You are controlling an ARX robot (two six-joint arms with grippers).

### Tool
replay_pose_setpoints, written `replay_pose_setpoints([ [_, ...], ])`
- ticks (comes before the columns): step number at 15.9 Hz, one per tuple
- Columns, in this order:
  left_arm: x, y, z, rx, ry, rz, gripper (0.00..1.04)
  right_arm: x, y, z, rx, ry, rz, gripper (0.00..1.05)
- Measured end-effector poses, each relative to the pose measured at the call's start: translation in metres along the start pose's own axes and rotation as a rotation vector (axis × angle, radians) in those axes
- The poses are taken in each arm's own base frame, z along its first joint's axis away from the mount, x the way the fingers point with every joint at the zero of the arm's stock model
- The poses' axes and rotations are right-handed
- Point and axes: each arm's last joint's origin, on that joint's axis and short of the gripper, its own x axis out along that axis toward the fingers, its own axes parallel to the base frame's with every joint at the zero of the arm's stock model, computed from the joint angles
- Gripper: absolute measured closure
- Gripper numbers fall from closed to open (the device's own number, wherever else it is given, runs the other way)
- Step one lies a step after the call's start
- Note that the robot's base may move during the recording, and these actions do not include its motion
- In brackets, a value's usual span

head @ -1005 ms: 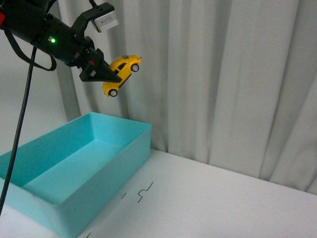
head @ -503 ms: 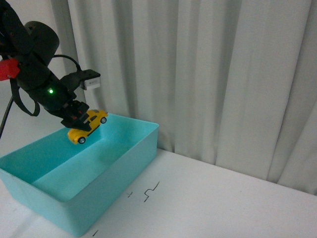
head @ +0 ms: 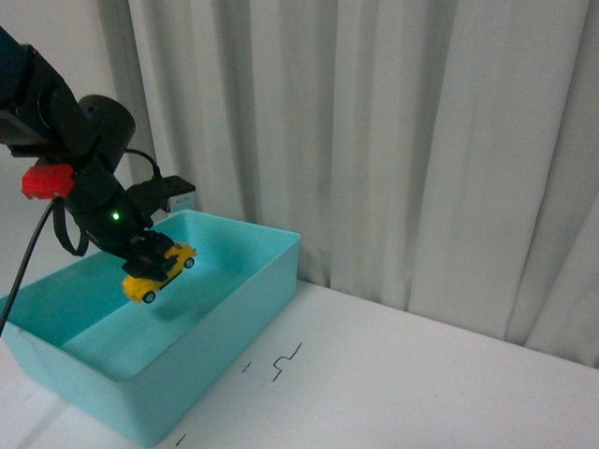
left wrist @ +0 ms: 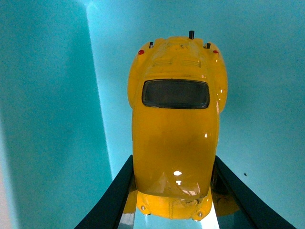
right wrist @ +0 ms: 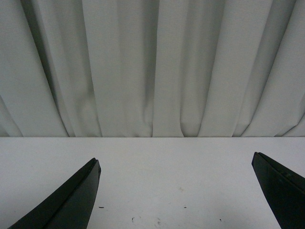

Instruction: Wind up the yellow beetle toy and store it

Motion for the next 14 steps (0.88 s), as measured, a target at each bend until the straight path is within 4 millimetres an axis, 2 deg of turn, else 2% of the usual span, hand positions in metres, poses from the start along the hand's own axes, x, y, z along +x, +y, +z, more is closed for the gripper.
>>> replay_pose_setpoints([
  [7,0.038,-0.018,-0.004,-0.019,0.045,-0.030,0.68,0.000,0.000,0.000,0.000,0.000,0.000,0.07],
  [10,0.049,-0.016,-0.005,-0.045,0.052,-0.009,0.68,0.000,0.000,0.000,0.000,0.000,0.000,0.07],
  [11,0.049,-0.017,-0.005,-0.044,0.056,-0.017,0.52,0.000,0.000,0.000,0.000,-0.001,0.000,0.07],
  [14,0.050,-0.018,-0.007,-0.046,0.058,-0.039,0.20,0.000,0.000,0.000,0.000,0.000,0.000,0.07],
])
